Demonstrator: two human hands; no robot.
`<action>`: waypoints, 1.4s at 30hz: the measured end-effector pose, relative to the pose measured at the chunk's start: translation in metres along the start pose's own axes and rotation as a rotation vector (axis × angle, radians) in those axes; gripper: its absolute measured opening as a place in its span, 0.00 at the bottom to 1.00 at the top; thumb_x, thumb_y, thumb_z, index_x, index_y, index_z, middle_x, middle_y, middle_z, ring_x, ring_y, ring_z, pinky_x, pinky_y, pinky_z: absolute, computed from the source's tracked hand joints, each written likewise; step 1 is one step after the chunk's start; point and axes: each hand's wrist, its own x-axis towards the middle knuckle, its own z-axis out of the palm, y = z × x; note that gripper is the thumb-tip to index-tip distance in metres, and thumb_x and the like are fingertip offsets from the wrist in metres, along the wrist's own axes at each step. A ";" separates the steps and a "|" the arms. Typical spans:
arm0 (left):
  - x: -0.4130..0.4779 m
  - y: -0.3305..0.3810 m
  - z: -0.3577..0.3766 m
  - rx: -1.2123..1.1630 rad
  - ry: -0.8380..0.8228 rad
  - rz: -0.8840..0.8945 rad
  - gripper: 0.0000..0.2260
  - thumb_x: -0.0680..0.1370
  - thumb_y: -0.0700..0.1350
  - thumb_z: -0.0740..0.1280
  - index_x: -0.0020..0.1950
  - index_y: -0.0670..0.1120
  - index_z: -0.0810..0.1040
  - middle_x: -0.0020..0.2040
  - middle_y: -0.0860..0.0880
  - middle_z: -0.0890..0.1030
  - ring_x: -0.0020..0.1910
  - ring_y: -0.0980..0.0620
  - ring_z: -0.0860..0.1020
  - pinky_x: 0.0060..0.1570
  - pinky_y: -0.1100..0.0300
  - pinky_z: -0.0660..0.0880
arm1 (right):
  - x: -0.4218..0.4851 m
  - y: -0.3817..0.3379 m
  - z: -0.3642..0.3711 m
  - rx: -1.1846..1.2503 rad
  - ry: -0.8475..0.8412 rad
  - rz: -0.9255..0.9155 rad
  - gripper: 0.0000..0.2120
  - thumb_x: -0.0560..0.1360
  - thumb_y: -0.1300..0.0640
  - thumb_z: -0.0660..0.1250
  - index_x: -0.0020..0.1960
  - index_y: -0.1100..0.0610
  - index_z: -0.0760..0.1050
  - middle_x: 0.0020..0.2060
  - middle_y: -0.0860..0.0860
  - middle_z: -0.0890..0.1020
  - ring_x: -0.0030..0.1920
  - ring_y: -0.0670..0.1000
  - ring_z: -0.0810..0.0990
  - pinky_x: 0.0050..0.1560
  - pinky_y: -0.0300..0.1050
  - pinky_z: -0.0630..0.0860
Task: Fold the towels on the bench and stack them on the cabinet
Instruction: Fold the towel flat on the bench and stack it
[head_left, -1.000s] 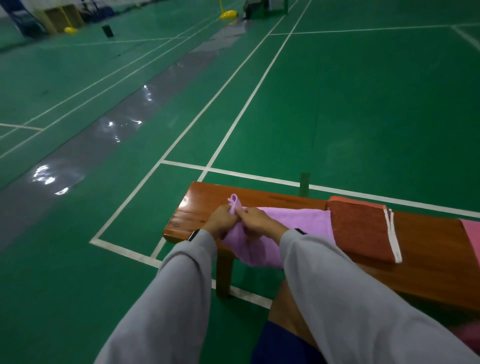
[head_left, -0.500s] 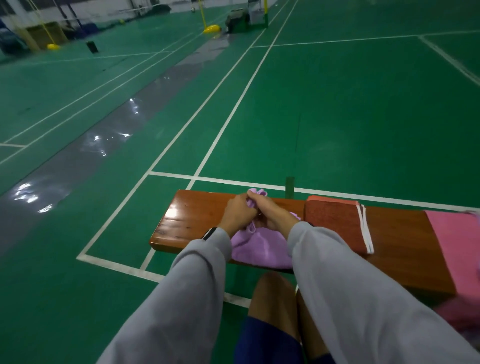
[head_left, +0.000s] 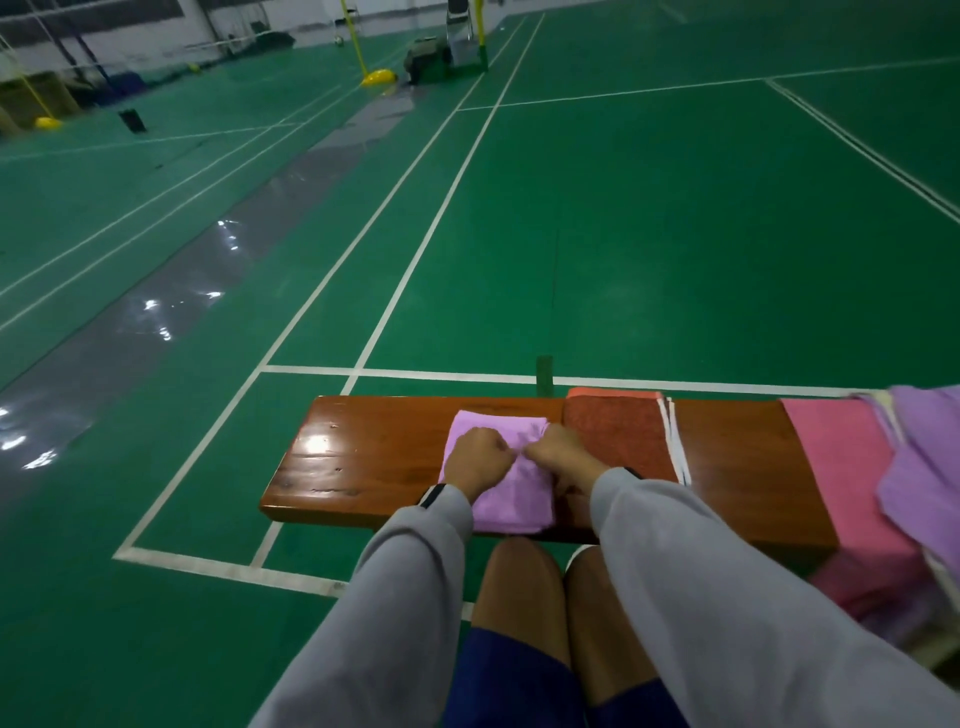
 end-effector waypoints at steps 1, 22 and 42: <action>0.002 -0.005 -0.001 0.059 0.075 -0.043 0.13 0.82 0.48 0.63 0.55 0.40 0.82 0.58 0.39 0.82 0.55 0.40 0.78 0.60 0.49 0.76 | -0.006 0.001 -0.001 -0.044 0.016 -0.017 0.24 0.78 0.48 0.68 0.69 0.61 0.75 0.66 0.61 0.79 0.63 0.61 0.80 0.61 0.47 0.78; 0.017 -0.022 -0.033 -1.090 -0.051 -0.277 0.21 0.77 0.48 0.73 0.65 0.38 0.78 0.60 0.40 0.83 0.57 0.42 0.83 0.55 0.47 0.82 | -0.020 0.018 -0.031 0.843 -0.167 0.067 0.36 0.62 0.41 0.82 0.61 0.61 0.78 0.52 0.59 0.86 0.51 0.58 0.87 0.57 0.57 0.83; 0.048 0.075 0.066 -0.719 -0.262 -0.363 0.13 0.79 0.39 0.70 0.62 0.41 0.73 0.56 0.39 0.78 0.46 0.42 0.79 0.29 0.55 0.79 | 0.014 0.141 -0.128 0.509 0.081 0.214 0.10 0.75 0.65 0.69 0.57 0.62 0.77 0.49 0.60 0.82 0.47 0.61 0.82 0.42 0.55 0.80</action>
